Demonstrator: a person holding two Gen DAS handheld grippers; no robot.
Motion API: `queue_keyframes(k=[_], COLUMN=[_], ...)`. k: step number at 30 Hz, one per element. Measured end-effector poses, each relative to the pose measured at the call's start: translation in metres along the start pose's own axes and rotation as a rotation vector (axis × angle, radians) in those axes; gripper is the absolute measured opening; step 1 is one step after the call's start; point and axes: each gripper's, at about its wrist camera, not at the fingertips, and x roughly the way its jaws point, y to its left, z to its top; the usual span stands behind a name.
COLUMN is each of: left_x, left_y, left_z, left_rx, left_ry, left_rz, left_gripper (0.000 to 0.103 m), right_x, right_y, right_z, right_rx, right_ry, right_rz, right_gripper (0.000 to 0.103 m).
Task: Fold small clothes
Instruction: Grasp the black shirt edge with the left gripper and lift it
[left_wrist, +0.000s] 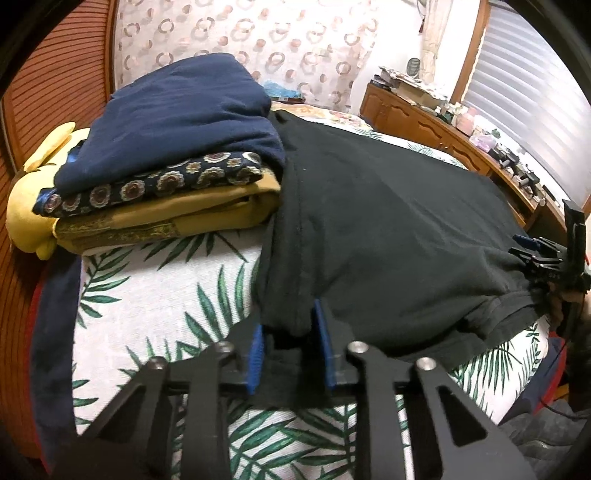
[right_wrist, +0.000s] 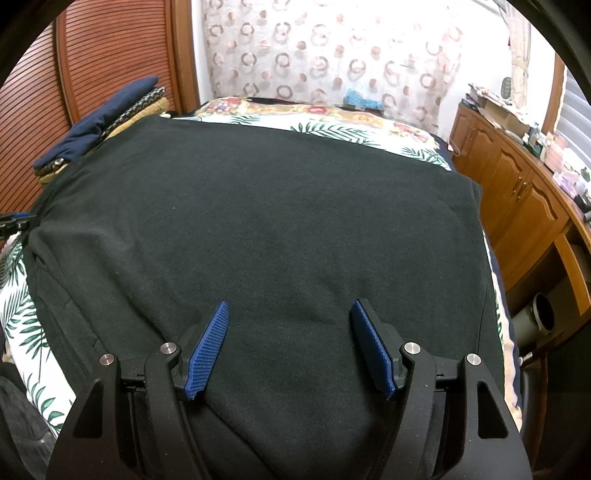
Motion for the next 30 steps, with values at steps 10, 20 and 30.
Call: queue_keyframes(k=[10,20,30], left_x=[-0.027,-0.025,-0.004], left_y=[-0.046,-0.121,-0.228], left_z=[0.019,0.076,0.108], left_rx=[0.094,0.199,0.432], left_ry=[-0.145,-0.211,-0.164], left_rz=[-0.07,-0.228,-0.32], left_gripper=[0.004,0.003,0.003], right_x=[0.0,-0.035,-0.094], right_y=[-0.001,-0.022,-0.053], right_z=[-0.001,-0.001,-0.018], right_rx=[0.004,0.072,0.126], right_ry=[-0.001,-0.067,-0.16], right_rz=[0.001,0.003,-0.073], right_gripper=[0.071,0.07,0.07])
